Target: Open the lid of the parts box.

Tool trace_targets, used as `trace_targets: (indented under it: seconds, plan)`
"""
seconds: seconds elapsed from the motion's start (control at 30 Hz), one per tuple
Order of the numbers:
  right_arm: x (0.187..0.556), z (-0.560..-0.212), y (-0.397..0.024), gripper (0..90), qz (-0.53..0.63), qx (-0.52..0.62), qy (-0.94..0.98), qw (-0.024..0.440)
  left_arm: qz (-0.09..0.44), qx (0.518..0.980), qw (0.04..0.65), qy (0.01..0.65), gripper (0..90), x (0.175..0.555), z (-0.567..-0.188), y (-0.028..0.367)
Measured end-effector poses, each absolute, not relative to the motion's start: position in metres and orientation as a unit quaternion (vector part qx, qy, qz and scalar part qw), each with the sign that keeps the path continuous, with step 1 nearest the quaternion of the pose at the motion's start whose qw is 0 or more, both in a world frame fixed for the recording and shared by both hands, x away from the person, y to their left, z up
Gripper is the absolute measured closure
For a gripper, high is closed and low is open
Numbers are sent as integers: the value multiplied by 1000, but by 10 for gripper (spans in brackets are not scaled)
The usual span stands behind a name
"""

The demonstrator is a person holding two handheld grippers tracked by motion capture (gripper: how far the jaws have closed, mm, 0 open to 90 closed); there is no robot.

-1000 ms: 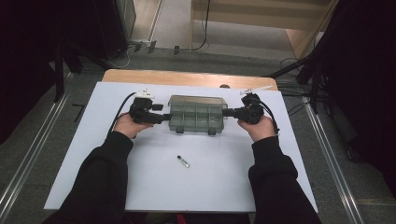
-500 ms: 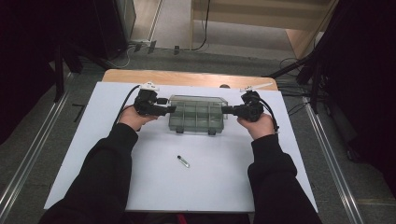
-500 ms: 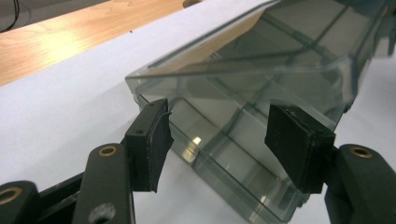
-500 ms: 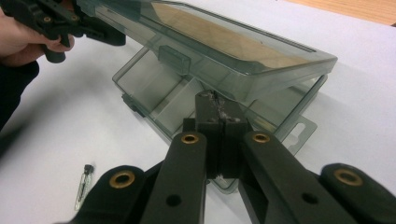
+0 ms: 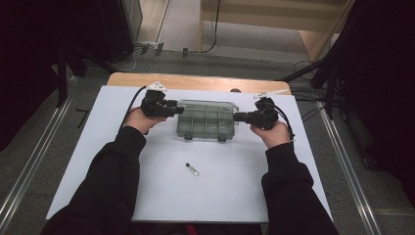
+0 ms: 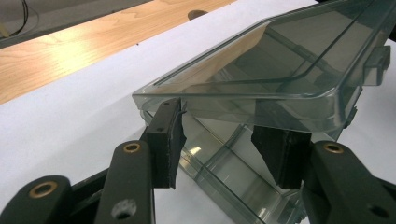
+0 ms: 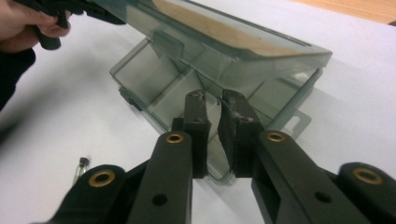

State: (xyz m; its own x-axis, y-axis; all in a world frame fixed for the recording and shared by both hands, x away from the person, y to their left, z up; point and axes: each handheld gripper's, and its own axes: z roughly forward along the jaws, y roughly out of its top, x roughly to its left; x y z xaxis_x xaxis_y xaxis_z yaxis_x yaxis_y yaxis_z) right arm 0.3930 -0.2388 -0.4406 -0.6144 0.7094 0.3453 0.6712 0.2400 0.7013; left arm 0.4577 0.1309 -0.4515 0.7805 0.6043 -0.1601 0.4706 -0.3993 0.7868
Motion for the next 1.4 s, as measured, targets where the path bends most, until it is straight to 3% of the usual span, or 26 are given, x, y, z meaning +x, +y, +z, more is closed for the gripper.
trace_targets:
  seconds: [0.47, 1.4]
  plan:
    - [399, -453, -249, 556, 455, 414, 785, 74, 75, 829, 446, 328, 522, 458, -450, 130]
    - [419, -443, -237, 564, 460, 415, 776, 115, 91, 821, 452, 338, 520, 468, -440, 123]
